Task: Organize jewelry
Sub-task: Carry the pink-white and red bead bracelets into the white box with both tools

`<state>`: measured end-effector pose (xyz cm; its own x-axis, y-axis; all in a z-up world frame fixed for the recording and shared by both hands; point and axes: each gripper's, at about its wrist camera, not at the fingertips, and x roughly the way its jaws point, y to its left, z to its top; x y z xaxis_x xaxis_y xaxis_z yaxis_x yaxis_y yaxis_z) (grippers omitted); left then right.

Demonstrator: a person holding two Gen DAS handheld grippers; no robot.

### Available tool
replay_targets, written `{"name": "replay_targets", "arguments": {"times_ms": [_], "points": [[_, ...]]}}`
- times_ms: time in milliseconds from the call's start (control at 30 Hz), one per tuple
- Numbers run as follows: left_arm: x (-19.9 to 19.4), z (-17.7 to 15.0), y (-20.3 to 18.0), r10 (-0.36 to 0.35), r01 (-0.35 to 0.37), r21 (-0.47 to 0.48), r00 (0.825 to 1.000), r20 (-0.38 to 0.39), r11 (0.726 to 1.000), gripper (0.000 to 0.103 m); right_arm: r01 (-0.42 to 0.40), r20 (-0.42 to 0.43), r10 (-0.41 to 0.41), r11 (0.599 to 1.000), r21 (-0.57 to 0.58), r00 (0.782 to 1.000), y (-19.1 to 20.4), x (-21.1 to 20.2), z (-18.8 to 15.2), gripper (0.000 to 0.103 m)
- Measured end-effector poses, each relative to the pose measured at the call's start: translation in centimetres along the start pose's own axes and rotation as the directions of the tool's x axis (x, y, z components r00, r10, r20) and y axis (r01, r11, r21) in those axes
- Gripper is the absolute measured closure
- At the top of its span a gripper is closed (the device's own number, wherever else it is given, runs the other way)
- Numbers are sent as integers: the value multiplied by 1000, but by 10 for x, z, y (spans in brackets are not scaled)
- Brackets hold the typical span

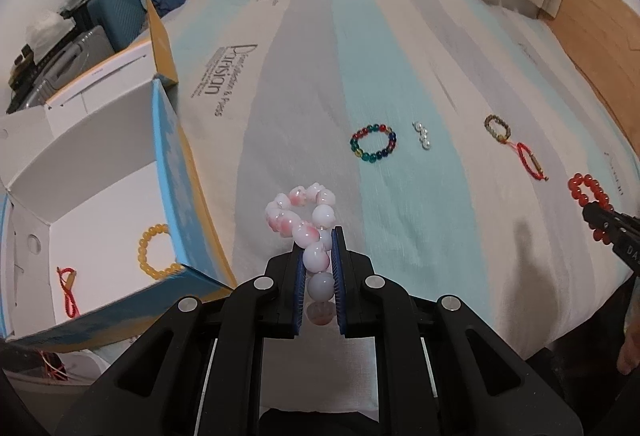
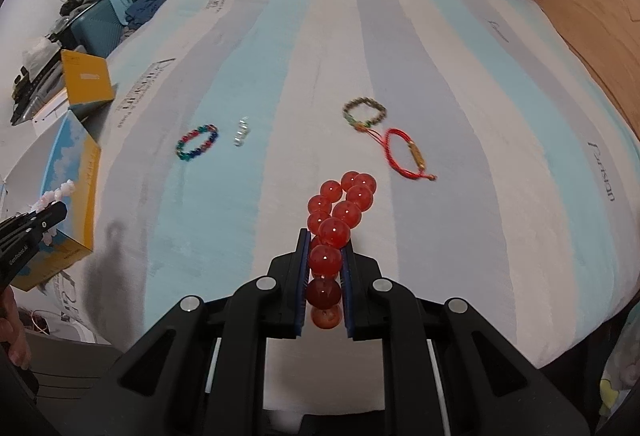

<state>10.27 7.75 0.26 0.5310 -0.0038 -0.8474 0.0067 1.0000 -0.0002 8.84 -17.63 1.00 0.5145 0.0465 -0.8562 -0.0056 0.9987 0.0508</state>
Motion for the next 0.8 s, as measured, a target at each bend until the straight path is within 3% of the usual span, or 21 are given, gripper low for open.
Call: {"name": "replay_targets", "arguments": {"times_ms": [467,800], "points": [[-49,23,44,-17,20,-90,999,42,996,92,-63,43,67,994,-90,997,82,-20,34,90],[-80,20,112,69,-59,-154,996,62,986,92,-132,66,146,973,-188,987,168,-38,55,90]]}}
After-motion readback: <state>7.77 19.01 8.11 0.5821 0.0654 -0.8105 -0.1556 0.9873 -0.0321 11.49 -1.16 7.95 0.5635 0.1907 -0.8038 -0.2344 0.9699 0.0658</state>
